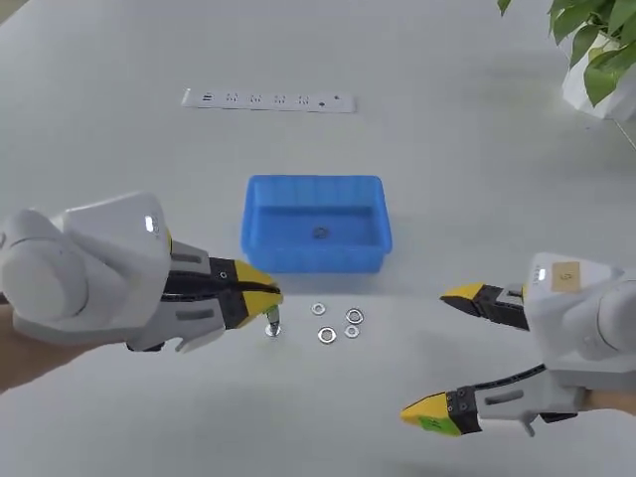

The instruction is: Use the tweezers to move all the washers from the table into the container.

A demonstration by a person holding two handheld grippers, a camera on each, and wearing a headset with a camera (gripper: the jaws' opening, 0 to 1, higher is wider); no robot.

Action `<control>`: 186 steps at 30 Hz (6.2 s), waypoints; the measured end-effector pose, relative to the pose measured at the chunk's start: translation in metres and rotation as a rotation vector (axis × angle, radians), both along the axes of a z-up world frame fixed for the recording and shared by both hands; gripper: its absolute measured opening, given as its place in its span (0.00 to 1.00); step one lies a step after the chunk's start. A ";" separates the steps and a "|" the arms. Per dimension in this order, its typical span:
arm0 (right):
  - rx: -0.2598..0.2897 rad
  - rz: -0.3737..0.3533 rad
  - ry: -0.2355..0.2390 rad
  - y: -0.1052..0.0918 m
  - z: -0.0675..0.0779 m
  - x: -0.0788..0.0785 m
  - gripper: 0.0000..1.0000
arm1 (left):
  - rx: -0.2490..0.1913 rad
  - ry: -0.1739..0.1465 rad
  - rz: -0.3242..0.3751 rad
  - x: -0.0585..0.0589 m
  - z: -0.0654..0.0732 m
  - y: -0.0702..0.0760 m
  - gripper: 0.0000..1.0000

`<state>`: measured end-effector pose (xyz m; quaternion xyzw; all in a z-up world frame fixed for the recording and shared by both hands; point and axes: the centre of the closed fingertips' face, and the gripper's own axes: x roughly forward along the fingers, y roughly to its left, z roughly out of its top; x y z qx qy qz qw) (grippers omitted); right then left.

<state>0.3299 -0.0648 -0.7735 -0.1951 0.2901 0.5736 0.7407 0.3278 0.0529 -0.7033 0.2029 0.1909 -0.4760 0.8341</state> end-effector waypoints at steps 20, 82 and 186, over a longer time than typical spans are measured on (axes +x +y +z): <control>-0.004 0.025 0.021 0.003 -0.003 -0.009 0.81 | -0.007 0.020 -0.001 -0.002 -0.003 0.000 0.06; 0.076 0.446 0.021 0.156 0.001 -0.014 0.18 | -0.012 0.067 -0.045 -0.006 -0.007 0.009 0.06; 0.112 0.228 -0.184 0.131 0.105 0.086 0.10 | -0.105 0.090 0.383 -0.011 -0.006 0.080 0.94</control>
